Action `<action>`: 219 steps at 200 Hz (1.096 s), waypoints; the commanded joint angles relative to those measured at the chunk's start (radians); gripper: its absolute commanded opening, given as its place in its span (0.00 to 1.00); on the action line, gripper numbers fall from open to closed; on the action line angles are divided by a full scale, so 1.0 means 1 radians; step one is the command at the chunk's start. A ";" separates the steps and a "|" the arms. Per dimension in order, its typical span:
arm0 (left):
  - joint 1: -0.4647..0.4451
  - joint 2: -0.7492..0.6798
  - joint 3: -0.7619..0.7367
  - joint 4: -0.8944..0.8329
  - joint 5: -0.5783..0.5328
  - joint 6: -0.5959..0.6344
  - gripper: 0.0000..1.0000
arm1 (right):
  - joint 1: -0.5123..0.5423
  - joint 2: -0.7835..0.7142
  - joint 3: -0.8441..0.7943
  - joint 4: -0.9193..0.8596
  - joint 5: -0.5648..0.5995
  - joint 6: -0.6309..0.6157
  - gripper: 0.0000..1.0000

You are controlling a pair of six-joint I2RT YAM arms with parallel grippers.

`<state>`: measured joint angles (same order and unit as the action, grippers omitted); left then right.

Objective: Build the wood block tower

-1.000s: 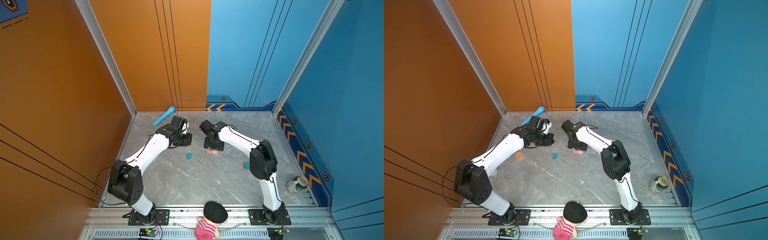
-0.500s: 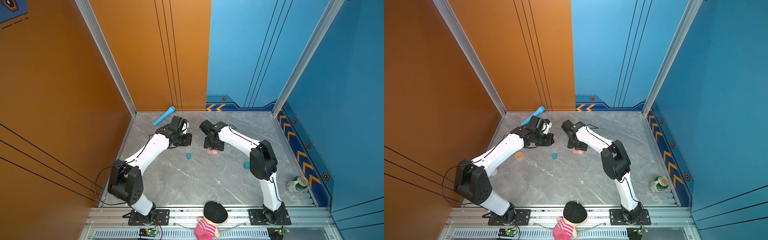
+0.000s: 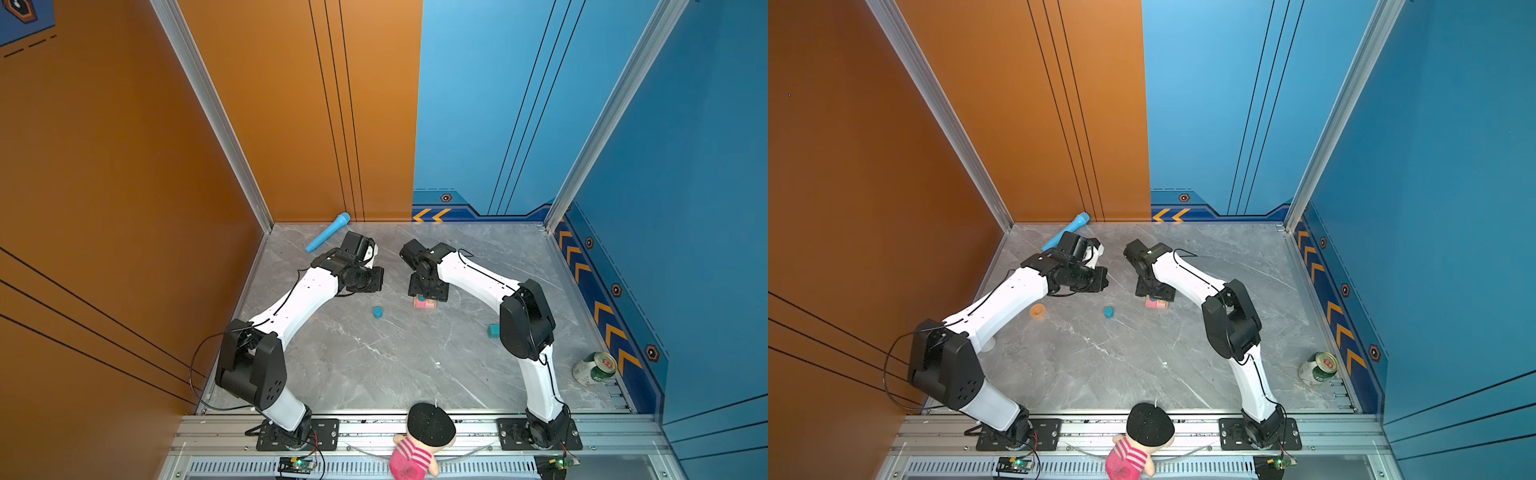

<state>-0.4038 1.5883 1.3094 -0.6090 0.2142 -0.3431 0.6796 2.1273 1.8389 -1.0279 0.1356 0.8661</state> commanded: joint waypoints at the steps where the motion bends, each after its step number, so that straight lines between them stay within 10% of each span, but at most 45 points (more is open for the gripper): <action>1: 0.012 -0.008 -0.010 0.003 0.014 0.017 0.00 | -0.005 0.018 -0.011 -0.004 0.019 0.017 0.74; 219: 0.009 -0.011 -0.012 0.004 0.014 0.016 0.00 | 0.000 0.010 -0.009 0.007 0.018 0.001 0.80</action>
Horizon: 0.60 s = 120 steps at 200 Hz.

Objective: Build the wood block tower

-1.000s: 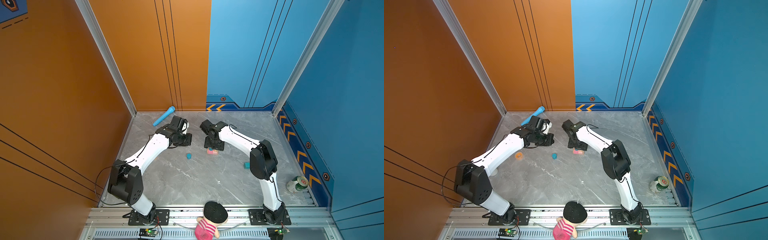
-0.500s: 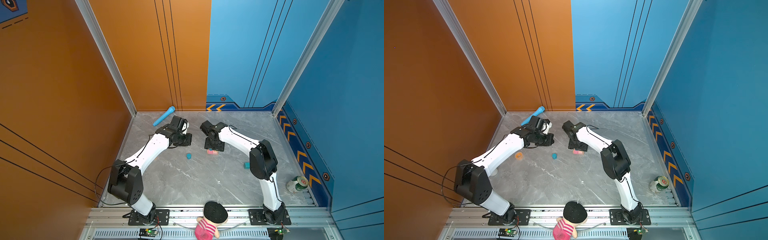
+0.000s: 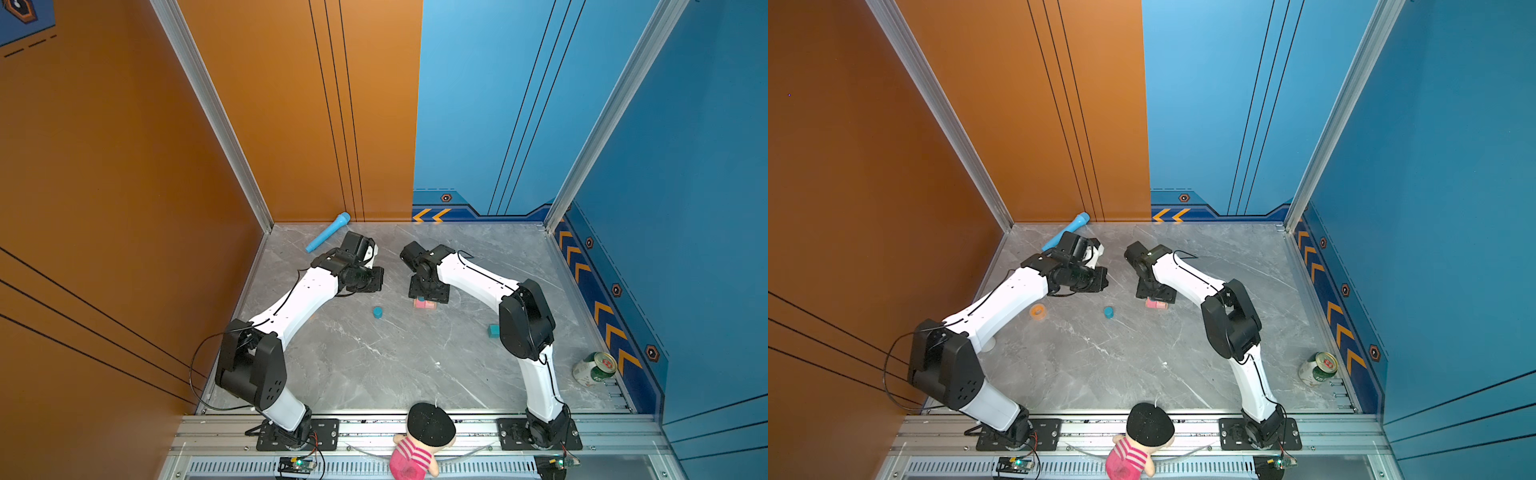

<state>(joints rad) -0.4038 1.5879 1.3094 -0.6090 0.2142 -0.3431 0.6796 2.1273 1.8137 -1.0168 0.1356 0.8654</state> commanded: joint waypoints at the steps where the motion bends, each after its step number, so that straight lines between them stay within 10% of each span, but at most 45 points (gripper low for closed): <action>1: 0.010 -0.011 -0.012 0.004 0.013 0.016 0.00 | 0.000 0.010 0.017 -0.003 0.018 0.002 0.80; 120: 0.010 -0.019 -0.013 0.003 0.011 0.019 0.00 | 0.014 -0.094 0.036 -0.003 0.035 -0.025 0.95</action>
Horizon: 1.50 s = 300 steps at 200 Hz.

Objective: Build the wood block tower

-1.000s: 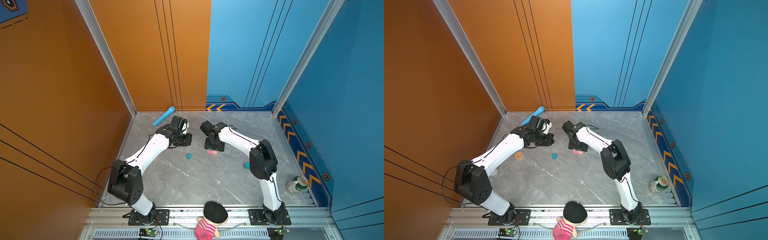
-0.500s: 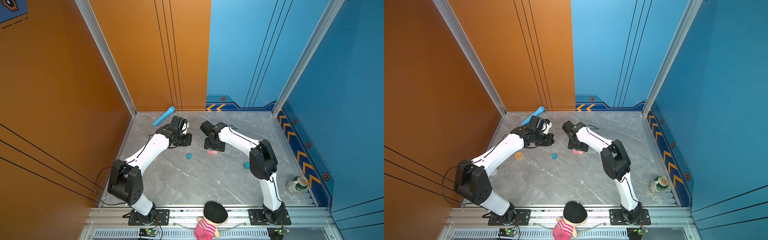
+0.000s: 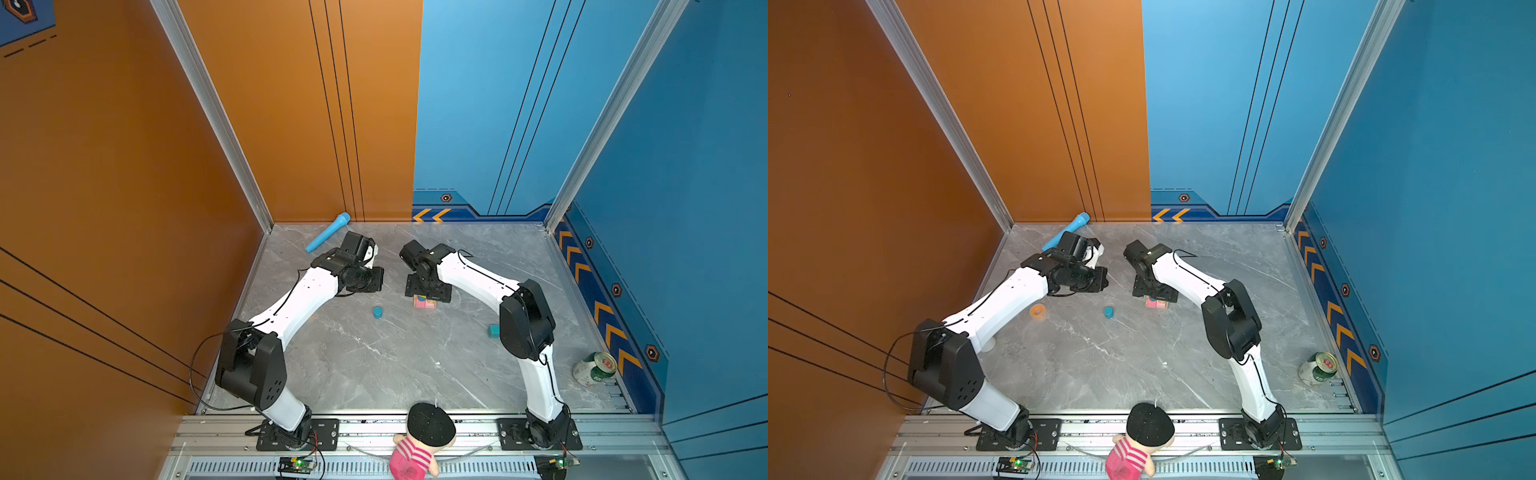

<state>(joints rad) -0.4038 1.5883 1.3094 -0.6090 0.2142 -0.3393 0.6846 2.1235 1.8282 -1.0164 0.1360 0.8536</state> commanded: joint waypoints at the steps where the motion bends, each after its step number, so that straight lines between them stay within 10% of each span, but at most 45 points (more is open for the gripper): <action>1: 0.010 -0.019 -0.013 0.004 0.011 0.014 0.00 | 0.009 -0.092 0.021 -0.004 0.035 -0.014 0.95; 71: 0.006 -0.034 -0.013 -0.007 0.003 0.013 0.00 | 0.064 -0.295 -0.088 -0.002 0.080 -0.017 0.91; 134: 0.002 -0.022 -0.012 -0.009 0.021 0.000 0.00 | 0.025 -0.594 -0.520 0.282 -0.002 0.073 0.00; 300: 0.007 0.021 -0.010 -0.014 0.030 -0.021 0.00 | -0.100 -0.459 -0.714 0.648 -0.262 0.114 0.00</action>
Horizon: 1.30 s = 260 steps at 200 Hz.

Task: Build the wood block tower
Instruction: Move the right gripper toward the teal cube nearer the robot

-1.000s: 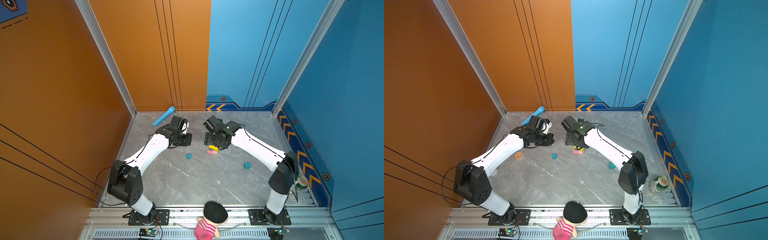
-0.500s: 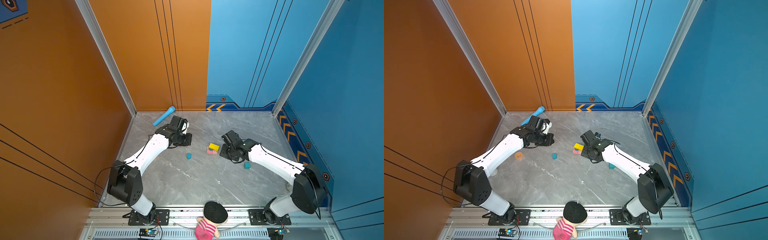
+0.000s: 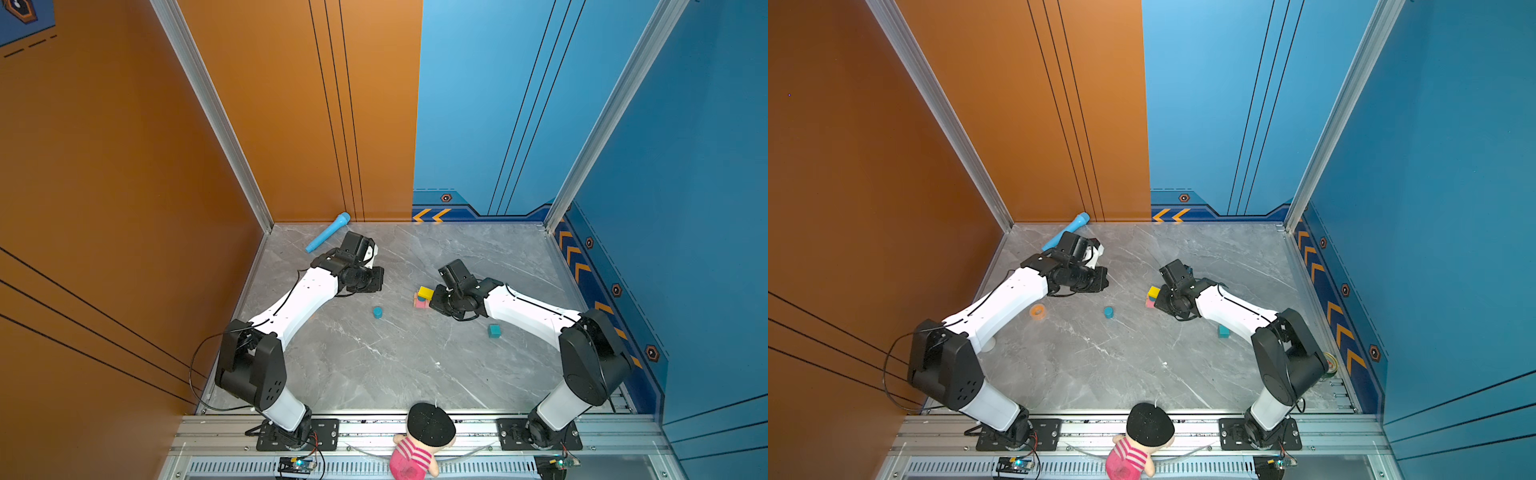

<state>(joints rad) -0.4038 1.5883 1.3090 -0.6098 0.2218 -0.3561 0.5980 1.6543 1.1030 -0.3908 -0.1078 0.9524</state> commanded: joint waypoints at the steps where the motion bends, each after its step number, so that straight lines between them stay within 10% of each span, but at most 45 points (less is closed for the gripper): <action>1: 0.008 0.020 -0.010 -0.013 0.023 -0.004 0.00 | -0.013 0.010 0.012 0.023 -0.018 0.016 0.00; 260: 0.018 0.022 -0.010 -0.013 0.034 -0.004 0.00 | 0.000 -0.097 0.054 -0.083 0.043 -0.007 0.00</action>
<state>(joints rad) -0.3973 1.6028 1.3090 -0.6098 0.2371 -0.3592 0.5911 1.6329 1.1385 -0.4061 -0.1165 0.9508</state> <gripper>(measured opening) 0.044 0.047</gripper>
